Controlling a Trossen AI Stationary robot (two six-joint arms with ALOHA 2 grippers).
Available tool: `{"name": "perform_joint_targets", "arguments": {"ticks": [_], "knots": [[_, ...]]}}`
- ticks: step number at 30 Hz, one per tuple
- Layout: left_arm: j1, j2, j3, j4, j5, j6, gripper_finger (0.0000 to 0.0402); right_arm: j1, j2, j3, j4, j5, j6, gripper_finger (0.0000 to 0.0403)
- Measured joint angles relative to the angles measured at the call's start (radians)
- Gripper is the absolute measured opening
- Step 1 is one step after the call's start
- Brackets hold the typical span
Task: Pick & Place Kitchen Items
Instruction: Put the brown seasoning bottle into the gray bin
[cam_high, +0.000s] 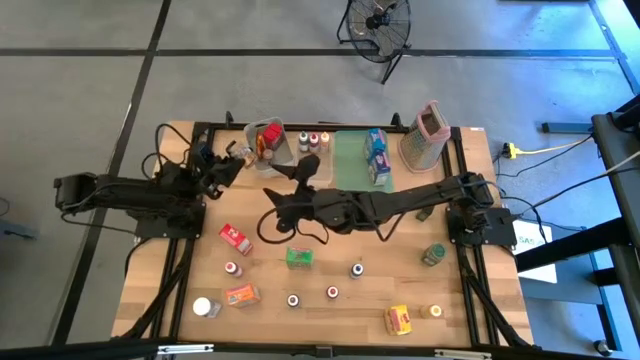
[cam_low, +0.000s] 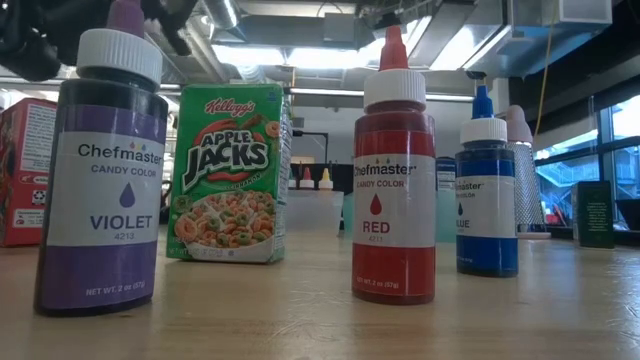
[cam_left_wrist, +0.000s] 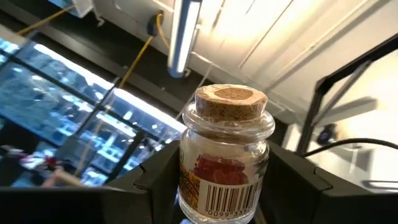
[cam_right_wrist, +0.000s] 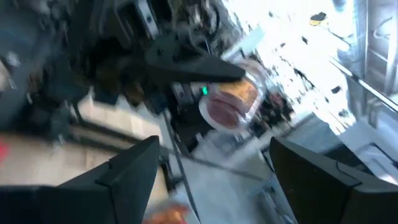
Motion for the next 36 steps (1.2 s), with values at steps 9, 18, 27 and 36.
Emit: {"name": "perform_joint_targets", "arguments": {"ticks": [9, 18, 27, 36], "knots": [[-0.061, 0.147, 0.081, 0.101, 0.030, 0.016, 0.0194, 0.006, 0.023, 0.000, 0.125, -0.080, -0.089, 0.0307], [-0.064, 0.244, 0.128, 0.158, 0.068, -0.003, 0.0194, 0.006, 0.022, 0.000, 0.193, -0.035, -0.105, 0.0300], [-0.064, 0.292, 0.158, 0.197, 0.066, -0.025, 0.0194, -0.014, 0.021, 0.000, 0.213, -0.027, -0.130, 0.0274], [-0.065, 0.292, 0.167, 0.198, 0.081, -0.049, 0.0194, -0.028, 0.020, 0.001, 0.200, 0.009, -0.149, 0.0272]]}}
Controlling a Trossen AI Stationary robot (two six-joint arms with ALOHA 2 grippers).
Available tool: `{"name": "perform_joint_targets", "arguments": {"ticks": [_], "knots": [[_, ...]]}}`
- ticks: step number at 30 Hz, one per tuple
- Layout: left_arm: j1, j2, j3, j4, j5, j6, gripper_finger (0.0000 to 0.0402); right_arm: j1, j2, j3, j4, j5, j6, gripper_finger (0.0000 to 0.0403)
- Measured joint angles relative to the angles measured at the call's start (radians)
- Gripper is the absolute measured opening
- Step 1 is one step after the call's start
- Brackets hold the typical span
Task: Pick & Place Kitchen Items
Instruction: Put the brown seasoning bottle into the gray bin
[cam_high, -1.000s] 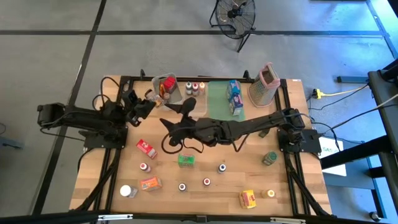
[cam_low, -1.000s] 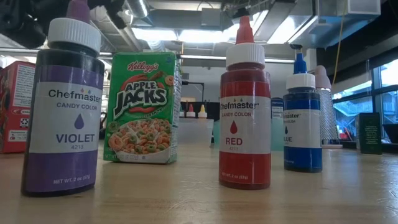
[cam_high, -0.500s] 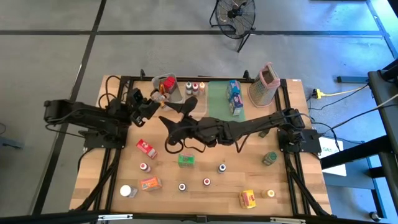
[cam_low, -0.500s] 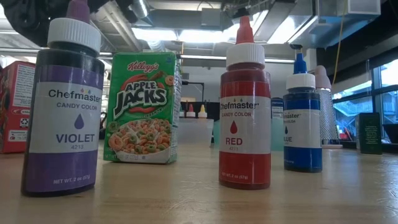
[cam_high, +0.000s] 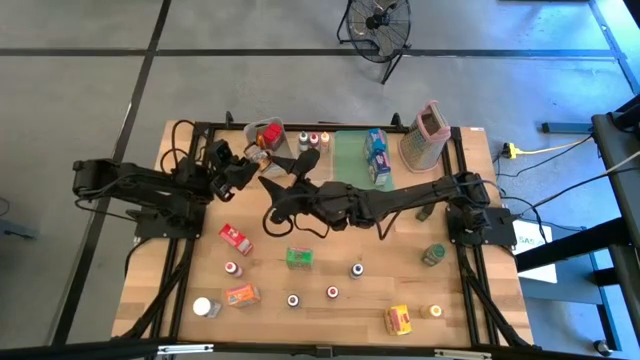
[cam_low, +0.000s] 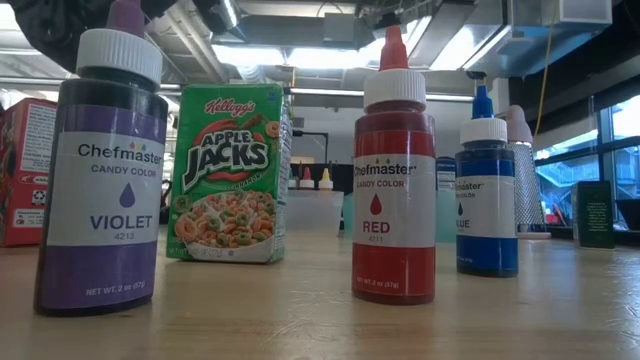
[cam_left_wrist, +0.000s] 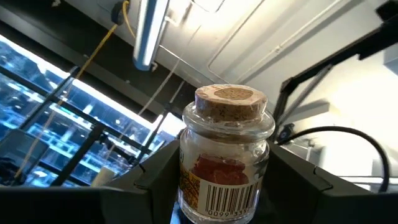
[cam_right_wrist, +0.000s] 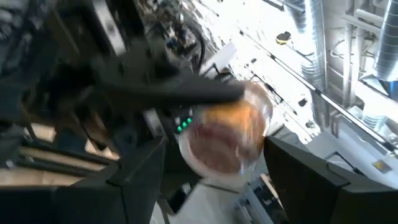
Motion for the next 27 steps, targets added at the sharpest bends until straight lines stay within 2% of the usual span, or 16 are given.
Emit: {"name": "perform_joint_targets", "arguments": {"ticks": [16, 27], "knots": [[0.000, -0.001, 0.002, 0.003, 0.005, -0.005, 0.0194, -0.015, 0.002, -0.001, 0.017, -0.022, -0.042, 0.0271], [0.000, -0.001, 0.002, 0.003, -0.010, -0.003, 0.0194, -0.023, 0.004, -0.001, 0.067, -0.057, -0.098, 0.0242]]}}
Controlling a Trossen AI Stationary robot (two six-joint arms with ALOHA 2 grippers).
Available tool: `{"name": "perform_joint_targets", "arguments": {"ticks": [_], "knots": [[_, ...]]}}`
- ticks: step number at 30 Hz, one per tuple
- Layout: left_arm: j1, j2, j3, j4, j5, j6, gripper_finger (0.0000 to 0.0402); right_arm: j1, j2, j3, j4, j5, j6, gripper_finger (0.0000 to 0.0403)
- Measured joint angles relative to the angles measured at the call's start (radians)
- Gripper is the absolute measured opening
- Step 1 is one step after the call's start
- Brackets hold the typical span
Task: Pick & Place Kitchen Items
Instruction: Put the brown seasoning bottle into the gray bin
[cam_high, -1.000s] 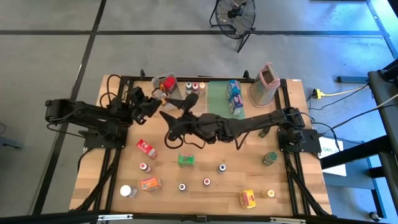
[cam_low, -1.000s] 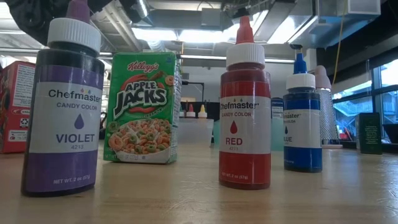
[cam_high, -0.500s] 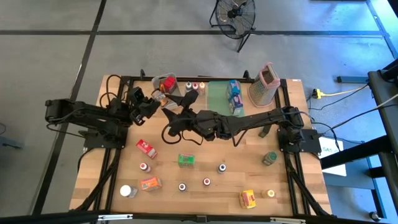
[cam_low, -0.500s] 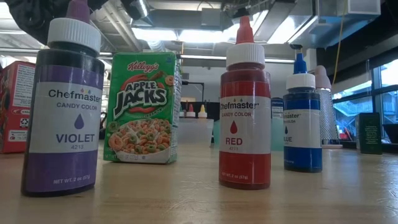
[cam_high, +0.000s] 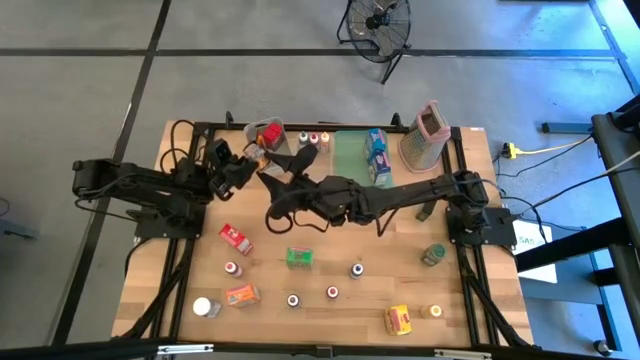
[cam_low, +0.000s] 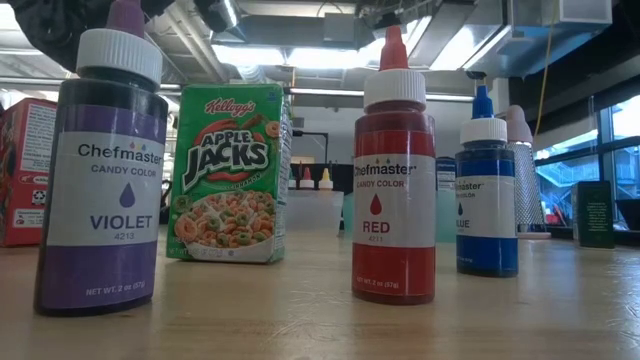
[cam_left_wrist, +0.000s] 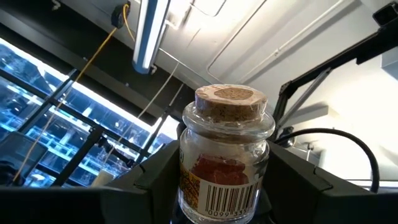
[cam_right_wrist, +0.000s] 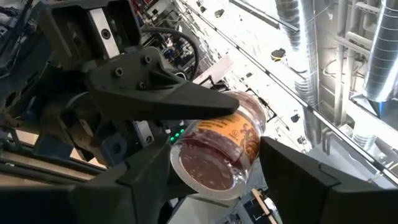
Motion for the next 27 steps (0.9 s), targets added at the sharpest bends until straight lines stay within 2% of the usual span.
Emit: {"name": "perform_joint_targets", "arguments": {"ticks": [10, 19, 27], "knots": [[0.001, -0.001, -0.001, 0.001, -0.012, -0.002, 0.0194, -0.016, 0.049, 0.001, 0.107, 0.008, -0.083, 0.0239], [-0.001, 0.001, -0.001, -0.007, 0.026, 0.002, 0.0194, -0.029, 0.055, 0.000, 0.088, 0.012, -0.085, 0.0237], [-0.001, 0.001, -0.002, -0.007, 0.045, 0.003, 0.0194, -0.018, 0.055, 0.000, 0.095, 0.029, -0.083, 0.0210]]}}
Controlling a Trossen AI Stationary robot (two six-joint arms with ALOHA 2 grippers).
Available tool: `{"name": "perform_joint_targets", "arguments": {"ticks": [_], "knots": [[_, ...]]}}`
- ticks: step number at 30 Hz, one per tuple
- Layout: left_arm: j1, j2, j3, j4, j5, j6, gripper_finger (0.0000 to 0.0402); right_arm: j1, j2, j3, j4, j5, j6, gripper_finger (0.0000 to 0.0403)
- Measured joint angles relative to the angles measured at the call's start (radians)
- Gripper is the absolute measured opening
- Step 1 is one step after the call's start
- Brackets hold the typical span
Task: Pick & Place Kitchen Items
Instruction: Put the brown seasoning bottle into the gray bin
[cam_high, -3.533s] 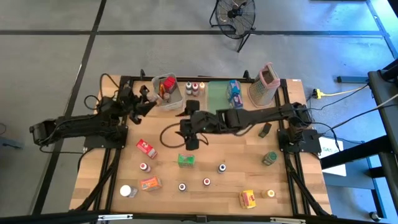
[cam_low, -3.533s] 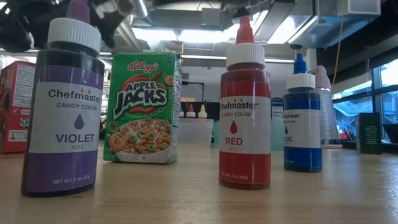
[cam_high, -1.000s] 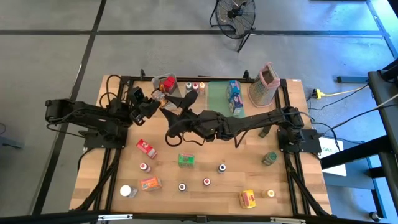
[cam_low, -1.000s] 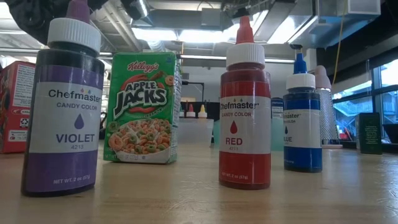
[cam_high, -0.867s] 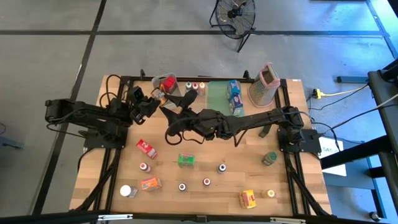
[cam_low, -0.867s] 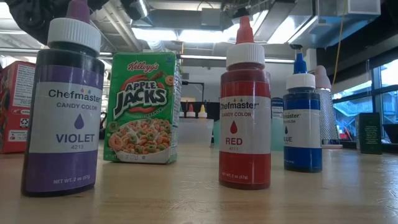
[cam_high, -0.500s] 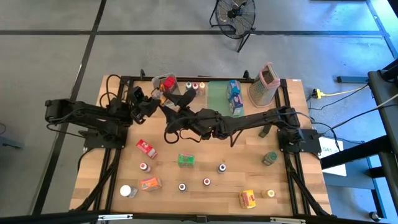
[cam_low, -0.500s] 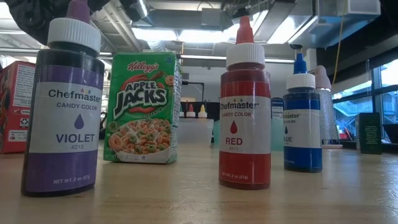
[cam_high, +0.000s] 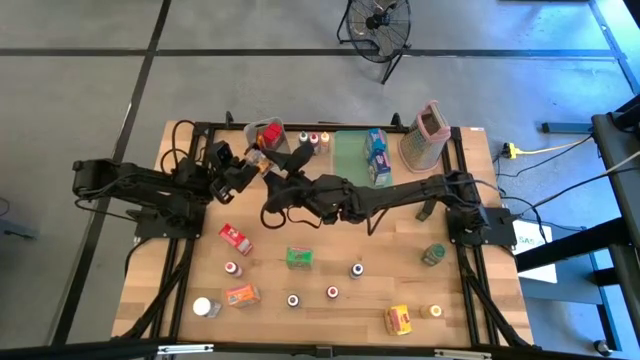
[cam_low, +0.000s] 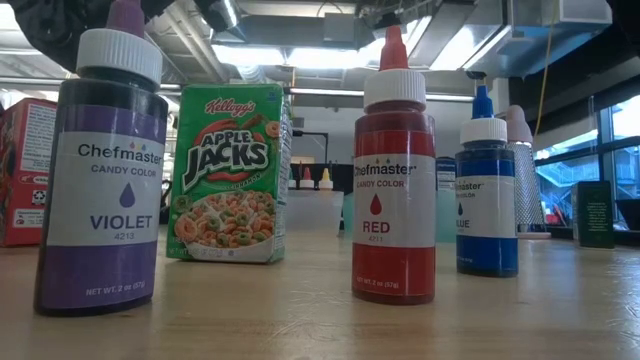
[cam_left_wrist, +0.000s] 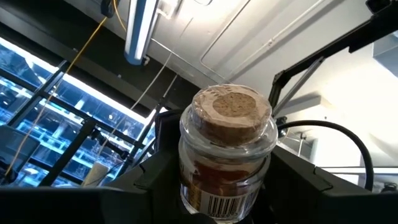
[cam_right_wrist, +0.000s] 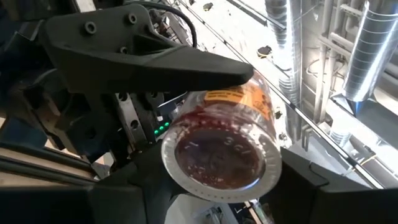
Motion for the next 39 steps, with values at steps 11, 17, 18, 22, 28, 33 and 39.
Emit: {"name": "perform_joint_targets", "arguments": {"ticks": [11, 17, 18, 22, 28, 33, 39], "knots": [[0.000, 0.000, 0.001, 0.002, 0.008, -0.003, 0.0194, 0.024, 0.000, 0.000, 0.042, 0.045, -0.089, 0.0211], [0.000, -0.002, 0.002, 0.008, -0.004, -0.005, 0.0194, 0.025, 0.000, 0.000, 0.055, 0.041, -0.123, 0.0211], [0.000, -0.003, 0.002, 0.009, -0.002, -0.005, 0.0194, 0.025, 0.000, 0.000, 0.052, 0.032, -0.123, 0.0211], [0.000, -0.003, 0.002, 0.008, 0.004, -0.005, 0.0194, 0.024, -0.002, 0.000, 0.050, 0.006, -0.123, 0.0223], [0.000, -0.001, 0.001, 0.003, 0.000, -0.005, 0.0194, 0.025, -0.003, 0.000, 0.053, -0.013, -0.136, 0.0265], [0.000, -0.001, 0.001, 0.003, -0.001, -0.005, 0.0194, 0.025, -0.003, 0.000, 0.053, -0.015, -0.139, 0.0281], [0.000, -0.001, 0.001, 0.003, 0.000, -0.005, 0.0194, 0.022, -0.003, 0.000, 0.053, -0.011, -0.142, 0.0267]]}}
